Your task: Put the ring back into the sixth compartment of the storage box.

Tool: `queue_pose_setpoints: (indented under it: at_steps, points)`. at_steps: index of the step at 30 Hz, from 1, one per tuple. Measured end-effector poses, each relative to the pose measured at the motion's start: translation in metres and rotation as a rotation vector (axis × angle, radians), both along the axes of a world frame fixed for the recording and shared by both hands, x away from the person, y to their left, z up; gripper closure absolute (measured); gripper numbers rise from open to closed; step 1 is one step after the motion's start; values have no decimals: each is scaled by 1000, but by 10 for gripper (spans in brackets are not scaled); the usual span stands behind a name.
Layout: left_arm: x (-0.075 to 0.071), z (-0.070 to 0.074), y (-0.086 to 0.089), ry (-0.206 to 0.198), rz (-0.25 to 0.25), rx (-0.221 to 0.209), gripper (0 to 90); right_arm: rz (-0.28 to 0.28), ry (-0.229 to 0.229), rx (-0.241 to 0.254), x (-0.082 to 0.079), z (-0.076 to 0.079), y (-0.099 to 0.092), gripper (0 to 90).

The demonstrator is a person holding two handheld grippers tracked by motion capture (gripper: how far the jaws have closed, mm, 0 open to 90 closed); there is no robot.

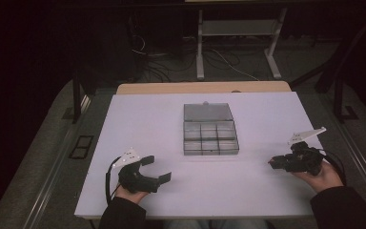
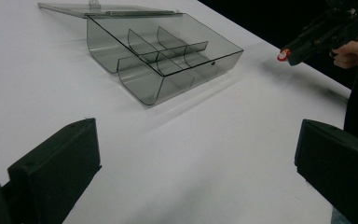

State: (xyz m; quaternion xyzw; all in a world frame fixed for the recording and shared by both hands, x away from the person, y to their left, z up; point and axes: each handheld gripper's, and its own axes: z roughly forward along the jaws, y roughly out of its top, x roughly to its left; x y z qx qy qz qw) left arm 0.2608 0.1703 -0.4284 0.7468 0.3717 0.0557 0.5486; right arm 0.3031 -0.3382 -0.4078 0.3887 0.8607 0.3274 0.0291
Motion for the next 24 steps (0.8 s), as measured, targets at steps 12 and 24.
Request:
queue_pose_setpoints:
  at_steps: [12,24]
  points:
    - [0,0,0,0,-5,4,0,7,-20,15,7,13,4,701]
    - [0,0,0,0,-1,1,0,28,-40,19,15,24,15,701]
